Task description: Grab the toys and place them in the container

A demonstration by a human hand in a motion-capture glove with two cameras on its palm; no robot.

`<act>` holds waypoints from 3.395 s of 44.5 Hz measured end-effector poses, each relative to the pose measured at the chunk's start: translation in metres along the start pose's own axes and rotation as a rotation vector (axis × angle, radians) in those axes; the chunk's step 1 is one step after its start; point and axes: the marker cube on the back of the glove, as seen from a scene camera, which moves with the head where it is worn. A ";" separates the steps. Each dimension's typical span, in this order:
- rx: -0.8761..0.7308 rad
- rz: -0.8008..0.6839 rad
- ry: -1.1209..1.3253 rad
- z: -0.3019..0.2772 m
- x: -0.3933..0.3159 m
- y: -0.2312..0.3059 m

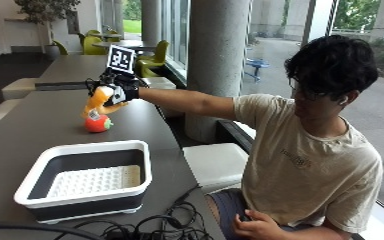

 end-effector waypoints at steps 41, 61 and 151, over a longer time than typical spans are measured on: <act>-0.254 -0.155 -0.098 0.038 -0.103 -0.019; -0.247 -0.106 -0.051 0.048 -0.087 -0.013; -0.211 0.187 0.282 0.074 0.178 0.080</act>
